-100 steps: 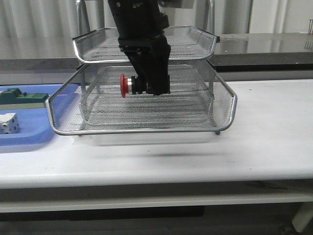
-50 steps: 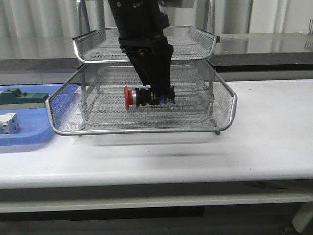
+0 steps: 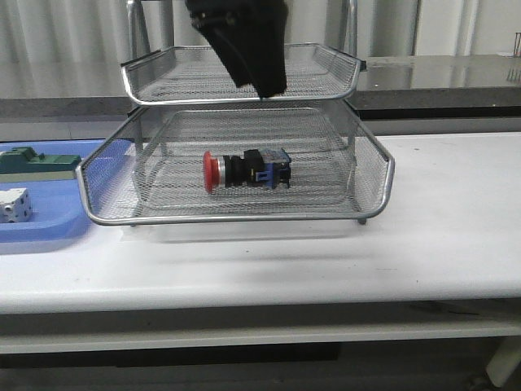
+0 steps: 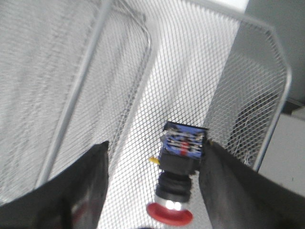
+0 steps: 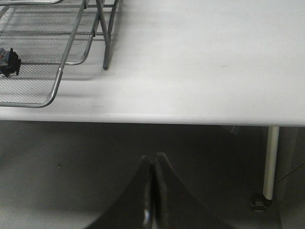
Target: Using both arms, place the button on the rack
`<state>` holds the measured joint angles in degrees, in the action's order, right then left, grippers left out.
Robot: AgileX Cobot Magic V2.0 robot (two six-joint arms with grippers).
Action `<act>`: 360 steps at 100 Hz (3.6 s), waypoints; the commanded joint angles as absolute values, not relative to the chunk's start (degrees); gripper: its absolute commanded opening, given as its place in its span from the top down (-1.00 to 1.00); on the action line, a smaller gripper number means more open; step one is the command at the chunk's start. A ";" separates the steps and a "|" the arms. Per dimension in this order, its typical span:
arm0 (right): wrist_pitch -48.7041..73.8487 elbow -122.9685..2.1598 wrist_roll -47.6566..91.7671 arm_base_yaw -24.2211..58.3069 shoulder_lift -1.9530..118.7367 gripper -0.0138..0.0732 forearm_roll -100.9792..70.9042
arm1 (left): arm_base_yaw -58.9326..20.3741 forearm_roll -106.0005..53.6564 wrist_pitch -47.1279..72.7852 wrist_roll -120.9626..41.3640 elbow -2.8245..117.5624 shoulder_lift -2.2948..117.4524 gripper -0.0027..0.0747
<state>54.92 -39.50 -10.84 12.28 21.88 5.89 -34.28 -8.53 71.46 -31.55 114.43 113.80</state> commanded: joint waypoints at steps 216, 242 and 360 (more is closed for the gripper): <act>50.54 -41.30 -10.63 12.35 22.41 0.84 6.69 | -0.15 -23.40 -2.70 -24.75 14.52 12.06 -0.12; 50.54 -41.30 -10.63 12.35 22.41 0.84 6.69 | -0.15 -23.40 -2.56 -24.75 14.52 12.06 -0.08; 41.66 -41.30 -10.49 12.47 30.19 0.84 -7.03 | -0.15 -23.40 -2.56 -24.75 14.52 12.06 0.99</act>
